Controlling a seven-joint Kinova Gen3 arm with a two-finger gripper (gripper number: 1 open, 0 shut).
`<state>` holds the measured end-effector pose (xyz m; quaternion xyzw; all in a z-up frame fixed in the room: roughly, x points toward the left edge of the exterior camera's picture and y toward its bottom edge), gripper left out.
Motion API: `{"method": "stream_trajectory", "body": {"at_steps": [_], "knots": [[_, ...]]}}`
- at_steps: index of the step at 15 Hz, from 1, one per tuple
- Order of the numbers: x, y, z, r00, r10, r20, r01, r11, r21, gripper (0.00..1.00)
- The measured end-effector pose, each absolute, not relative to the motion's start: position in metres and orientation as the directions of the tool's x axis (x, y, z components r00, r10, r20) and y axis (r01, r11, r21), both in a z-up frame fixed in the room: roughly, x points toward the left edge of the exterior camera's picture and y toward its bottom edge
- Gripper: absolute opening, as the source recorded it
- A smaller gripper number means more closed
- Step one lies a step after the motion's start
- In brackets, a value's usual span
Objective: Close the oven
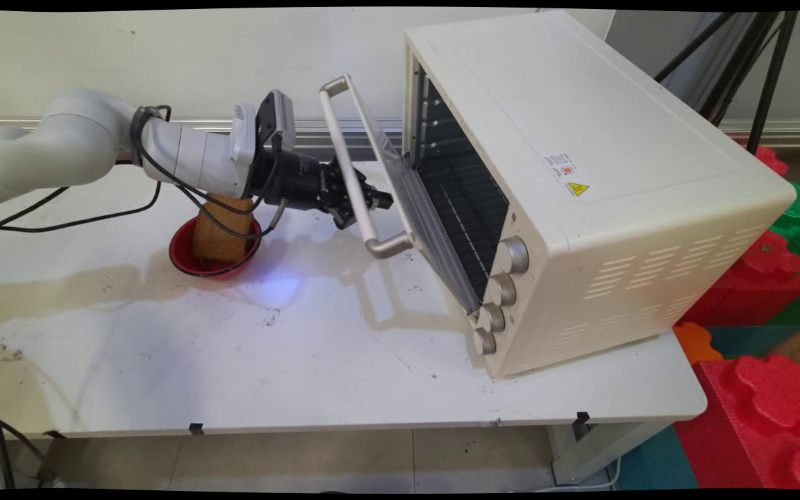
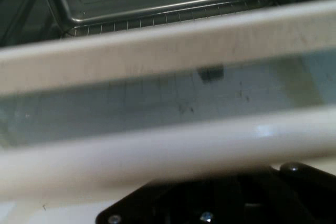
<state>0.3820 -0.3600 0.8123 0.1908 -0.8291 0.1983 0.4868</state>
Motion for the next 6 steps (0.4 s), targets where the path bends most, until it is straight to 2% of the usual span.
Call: {"method": "stream_trajectory", "body": {"at_steps": [6], "knots": [[0.3856, -0.3587, 0.8185, -0.461, -0.107, 0.881, -0.508, 0.846, -0.163, 0.00]]}}
